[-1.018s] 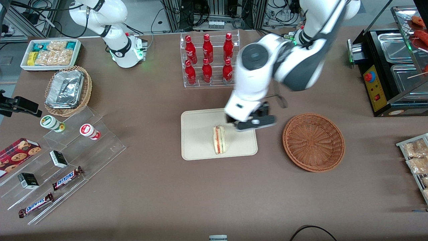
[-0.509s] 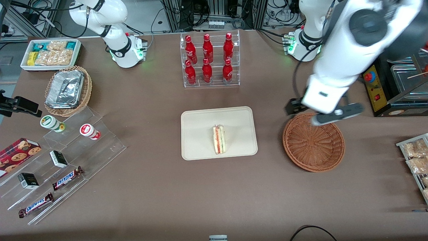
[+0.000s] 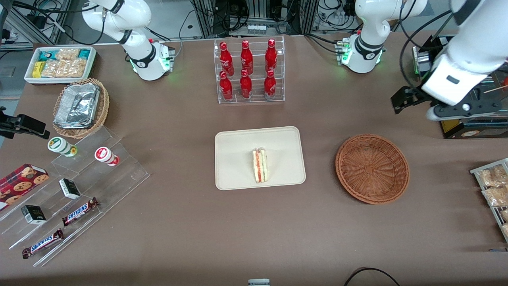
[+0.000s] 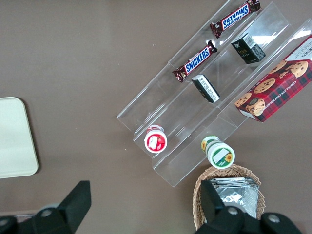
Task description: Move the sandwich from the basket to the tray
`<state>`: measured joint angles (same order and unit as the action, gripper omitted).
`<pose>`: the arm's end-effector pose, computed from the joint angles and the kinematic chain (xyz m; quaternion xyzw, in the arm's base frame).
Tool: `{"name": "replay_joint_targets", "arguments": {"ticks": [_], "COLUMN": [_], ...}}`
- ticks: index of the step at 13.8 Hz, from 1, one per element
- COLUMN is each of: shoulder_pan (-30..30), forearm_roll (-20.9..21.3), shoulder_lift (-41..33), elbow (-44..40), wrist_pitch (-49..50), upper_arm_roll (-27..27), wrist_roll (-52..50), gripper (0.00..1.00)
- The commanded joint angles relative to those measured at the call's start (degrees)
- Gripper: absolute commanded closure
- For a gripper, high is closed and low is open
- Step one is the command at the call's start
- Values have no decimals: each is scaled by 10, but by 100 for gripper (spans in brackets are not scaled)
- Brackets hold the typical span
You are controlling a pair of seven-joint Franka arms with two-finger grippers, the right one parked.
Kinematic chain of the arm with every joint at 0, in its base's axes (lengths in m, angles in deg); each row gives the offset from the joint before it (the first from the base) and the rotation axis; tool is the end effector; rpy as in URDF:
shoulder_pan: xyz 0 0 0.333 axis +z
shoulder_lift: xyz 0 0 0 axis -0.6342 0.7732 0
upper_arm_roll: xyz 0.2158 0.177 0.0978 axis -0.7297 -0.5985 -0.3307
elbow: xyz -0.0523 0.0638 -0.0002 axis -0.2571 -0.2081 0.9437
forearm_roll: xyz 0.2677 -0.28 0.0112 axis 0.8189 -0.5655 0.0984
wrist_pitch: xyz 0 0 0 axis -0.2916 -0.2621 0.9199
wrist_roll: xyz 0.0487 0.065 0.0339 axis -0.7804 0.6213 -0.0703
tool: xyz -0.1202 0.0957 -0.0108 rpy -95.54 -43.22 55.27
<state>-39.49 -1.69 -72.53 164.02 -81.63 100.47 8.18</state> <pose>0.5211 -0.0937 0.5605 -0.9992 -0.0158 0.0240 0.0277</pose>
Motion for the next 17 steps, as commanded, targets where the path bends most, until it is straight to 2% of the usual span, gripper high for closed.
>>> {"name": "replay_joint_targets", "arguments": {"ticks": [1, 2, 7, 13, 17], "shoulder_pan": [-14, -25, -11, -2, 4], "forearm_roll": [-12, -12, -37, -17, -20], "shoulder_lift": [-33, -35, -6, -3, -3], "elbow": [36, 37, -18, -17, -18], "wrist_pitch": [-7, -6, -7, -7, -4], "upper_arm_roll": [-46, -68, -73, -73, -73], "wrist_roll": [51, 72, 79, 95, 101], "gripper": [0, 0, 0, 0, 0]}}
